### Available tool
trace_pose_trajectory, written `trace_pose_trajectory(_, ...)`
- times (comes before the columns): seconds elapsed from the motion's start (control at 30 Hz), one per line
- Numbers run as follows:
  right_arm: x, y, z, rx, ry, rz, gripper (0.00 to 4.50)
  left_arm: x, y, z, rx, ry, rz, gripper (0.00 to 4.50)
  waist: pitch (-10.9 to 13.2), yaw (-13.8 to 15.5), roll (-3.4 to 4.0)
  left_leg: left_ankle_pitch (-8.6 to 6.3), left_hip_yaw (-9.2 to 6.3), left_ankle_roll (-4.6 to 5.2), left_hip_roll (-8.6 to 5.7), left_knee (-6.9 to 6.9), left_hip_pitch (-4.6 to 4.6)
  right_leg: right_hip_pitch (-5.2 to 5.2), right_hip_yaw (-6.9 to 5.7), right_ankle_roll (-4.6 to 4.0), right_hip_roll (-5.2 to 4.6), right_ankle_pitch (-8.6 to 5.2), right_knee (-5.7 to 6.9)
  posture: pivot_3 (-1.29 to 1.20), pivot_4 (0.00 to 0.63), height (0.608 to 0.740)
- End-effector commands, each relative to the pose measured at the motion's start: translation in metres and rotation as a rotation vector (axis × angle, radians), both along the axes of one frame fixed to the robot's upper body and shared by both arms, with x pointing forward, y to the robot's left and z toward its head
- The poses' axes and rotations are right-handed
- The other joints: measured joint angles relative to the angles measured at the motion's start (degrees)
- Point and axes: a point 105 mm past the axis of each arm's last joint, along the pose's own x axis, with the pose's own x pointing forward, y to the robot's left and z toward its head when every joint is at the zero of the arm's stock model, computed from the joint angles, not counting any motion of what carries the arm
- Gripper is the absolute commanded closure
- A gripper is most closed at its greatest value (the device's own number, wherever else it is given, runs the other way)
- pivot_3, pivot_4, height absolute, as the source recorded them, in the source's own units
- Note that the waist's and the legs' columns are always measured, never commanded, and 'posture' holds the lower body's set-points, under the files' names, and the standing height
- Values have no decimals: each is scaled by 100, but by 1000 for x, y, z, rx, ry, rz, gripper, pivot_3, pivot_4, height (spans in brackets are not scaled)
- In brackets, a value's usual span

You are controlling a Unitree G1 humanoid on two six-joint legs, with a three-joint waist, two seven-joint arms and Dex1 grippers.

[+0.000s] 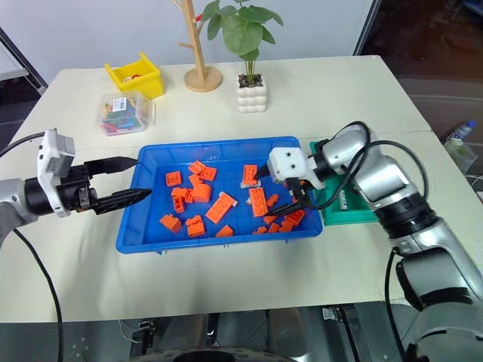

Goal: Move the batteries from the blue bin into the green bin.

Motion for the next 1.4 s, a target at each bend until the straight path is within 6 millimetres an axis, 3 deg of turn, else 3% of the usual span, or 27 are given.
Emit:
trace_pose_trajectory(0.03,9,17,8,3,-72,69,29,-5,2,12,1,-51,22,0,0,-4,0,0,0,0,0,0,0,0,0,0,0,0,0,0,150,740)
trace_pose_trajectory(0.27,23,44,-3,10,-96,117,29,-8,2,7,-25,-49,58,0,0,26,-1,1,-5,-3,-2,0,0,2,-1,-1,0,1,0,0,150,740)
trace_pose_trajectory(0.67,22,78,-21,-12,-110,220,29,-7,-5,5,-55,-50,74,0,0,-6,0,4,-8,-8,-2,-4,3,-2,-1,-3,2,2,8,0,150,740)
trace_pose_trajectory(0.93,23,89,-34,-42,-111,251,29,-7,-7,6,-65,-55,83,0,0,-7,0,7,-10,-13,-2,-6,3,-2,-1,-3,3,2,8,0,150,740)
trace_pose_trajectory(1.03,22,89,-39,-60,-97,263,782,-6,-6,8,-67,-66,95,0,0,-15,0,10,-10,-18,-3,-6,3,-2,-1,-3,3,2,8,0,150,740)
trace_pose_trajectory(1.17,21,90,-39,-57,-99,272,2710,-5,-5,10,-70,-76,108,0,0,-41,0,11,-12,-20,-2,-7,4,-2,-1,-3,4,2,11,0,150,740)
trace_pose_trajectory(1.4,18,96,-26,-19,-125,296,2710,-3,-6,10,-75,-81,115,0,0,-112,0,11,-16,-20,-3,-9,4,-2,-1,-3,5,2,13,0,150,740)
